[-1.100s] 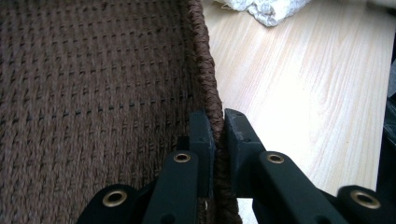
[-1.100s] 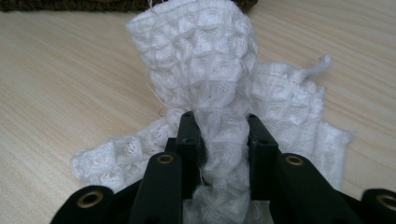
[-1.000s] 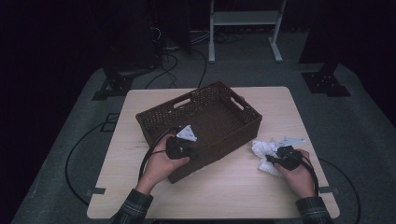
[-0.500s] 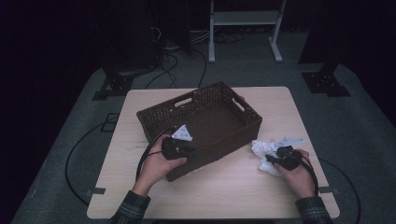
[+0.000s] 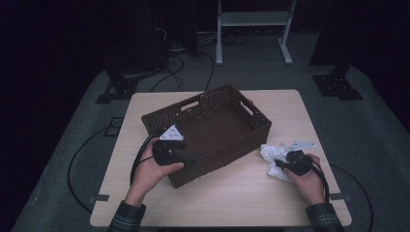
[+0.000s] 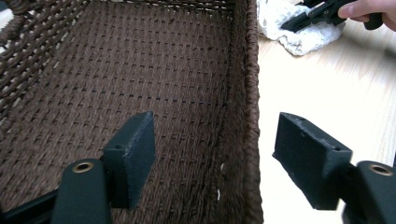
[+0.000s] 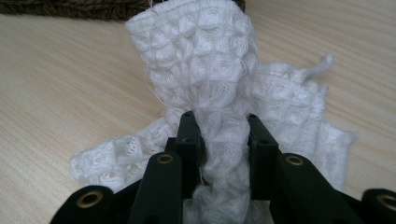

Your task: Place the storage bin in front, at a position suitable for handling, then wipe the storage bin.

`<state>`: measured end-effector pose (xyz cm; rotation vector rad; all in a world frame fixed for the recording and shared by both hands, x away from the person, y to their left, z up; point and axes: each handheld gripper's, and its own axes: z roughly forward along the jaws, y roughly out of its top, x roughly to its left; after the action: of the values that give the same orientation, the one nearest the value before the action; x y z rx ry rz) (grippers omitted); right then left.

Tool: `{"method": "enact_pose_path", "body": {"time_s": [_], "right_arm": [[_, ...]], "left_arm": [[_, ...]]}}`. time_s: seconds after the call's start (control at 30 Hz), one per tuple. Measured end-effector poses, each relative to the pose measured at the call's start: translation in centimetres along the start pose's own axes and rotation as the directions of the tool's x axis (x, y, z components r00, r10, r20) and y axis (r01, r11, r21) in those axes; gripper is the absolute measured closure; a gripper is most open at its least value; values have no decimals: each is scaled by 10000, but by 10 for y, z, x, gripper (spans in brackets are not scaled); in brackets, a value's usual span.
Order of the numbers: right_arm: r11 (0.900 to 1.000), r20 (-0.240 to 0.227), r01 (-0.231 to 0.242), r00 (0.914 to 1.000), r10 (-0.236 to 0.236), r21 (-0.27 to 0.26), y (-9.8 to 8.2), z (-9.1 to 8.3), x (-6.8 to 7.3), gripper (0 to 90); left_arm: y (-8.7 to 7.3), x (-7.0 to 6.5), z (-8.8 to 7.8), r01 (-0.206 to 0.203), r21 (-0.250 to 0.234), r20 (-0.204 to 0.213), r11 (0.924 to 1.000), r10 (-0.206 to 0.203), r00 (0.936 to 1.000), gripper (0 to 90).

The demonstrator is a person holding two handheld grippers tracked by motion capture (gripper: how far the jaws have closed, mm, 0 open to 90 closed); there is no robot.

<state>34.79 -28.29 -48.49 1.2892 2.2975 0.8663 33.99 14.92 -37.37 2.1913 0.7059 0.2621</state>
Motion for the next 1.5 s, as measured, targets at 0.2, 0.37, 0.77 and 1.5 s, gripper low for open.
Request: {"method": "enact_pose_path", "body": {"time_s": [0.2,0.37,0.77,1.5], "right_arm": [[10000,-40,-13,10000,13,1,0,0,-1,713],[10000,-53,-41,10000,41,55,1,0,-1,713],[10000,-64,11,10000,-11,72,2,1,-1,710],[9999,-44,50,10000,-49,115,4,2,-1,708]], "left_arm": [[-5,-4,-9,171,-221,-178,9996,-175,9997,255],[-9,-5,-13,331,-291,-305,9990,-340,9990,228],[-32,-8,-35,740,-752,-714,9944,-793,9943,194],[-79,-11,-54,1303,-897,-1457,9874,-1424,9790,176]]}}
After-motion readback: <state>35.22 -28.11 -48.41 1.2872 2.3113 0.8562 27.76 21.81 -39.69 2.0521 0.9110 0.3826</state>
